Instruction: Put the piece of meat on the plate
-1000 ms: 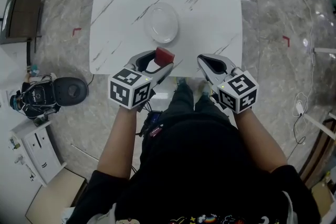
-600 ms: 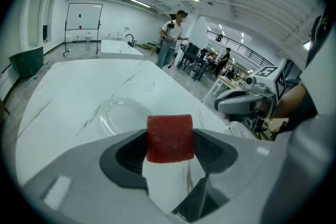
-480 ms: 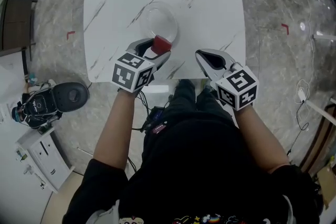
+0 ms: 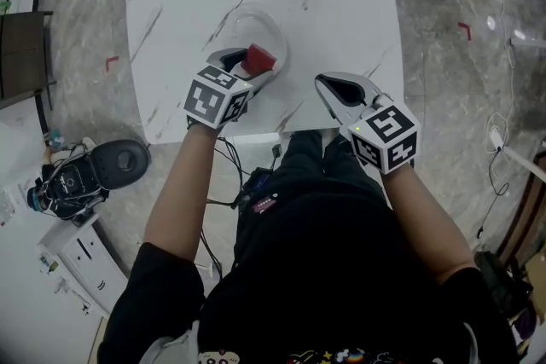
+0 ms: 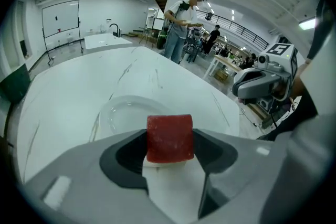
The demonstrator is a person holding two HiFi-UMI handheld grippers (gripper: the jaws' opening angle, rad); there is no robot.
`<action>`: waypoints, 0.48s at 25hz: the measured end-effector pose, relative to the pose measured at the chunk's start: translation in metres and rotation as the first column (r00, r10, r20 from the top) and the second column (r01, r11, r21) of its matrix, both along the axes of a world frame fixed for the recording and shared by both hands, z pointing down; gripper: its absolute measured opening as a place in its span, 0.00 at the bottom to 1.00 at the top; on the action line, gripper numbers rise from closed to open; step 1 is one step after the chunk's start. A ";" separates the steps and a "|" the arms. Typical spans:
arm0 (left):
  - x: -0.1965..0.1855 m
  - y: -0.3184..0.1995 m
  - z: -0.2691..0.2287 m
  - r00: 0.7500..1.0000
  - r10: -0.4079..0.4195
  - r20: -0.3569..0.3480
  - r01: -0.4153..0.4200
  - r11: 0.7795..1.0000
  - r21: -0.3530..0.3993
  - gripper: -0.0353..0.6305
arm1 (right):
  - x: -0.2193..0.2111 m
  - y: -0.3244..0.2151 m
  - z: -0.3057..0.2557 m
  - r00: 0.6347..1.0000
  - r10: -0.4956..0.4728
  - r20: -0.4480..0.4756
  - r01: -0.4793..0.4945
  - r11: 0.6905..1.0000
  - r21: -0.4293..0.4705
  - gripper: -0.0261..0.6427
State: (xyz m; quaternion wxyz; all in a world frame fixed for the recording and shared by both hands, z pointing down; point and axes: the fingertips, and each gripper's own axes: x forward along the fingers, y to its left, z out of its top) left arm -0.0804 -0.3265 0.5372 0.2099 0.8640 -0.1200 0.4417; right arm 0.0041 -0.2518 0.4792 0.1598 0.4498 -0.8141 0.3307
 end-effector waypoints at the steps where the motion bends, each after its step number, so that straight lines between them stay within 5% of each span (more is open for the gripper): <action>1: 0.001 -0.002 0.003 1.000 0.013 0.012 -0.013 1.000 0.002 0.62 | 0.001 -0.001 0.000 1.000 0.004 0.000 -0.004 1.000 -0.001 0.07; 12: 0.007 -0.025 0.028 0.980 0.155 0.124 -0.159 0.987 0.021 0.62 | 0.015 -0.002 0.007 0.998 0.055 -0.001 -0.055 0.998 -0.021 0.07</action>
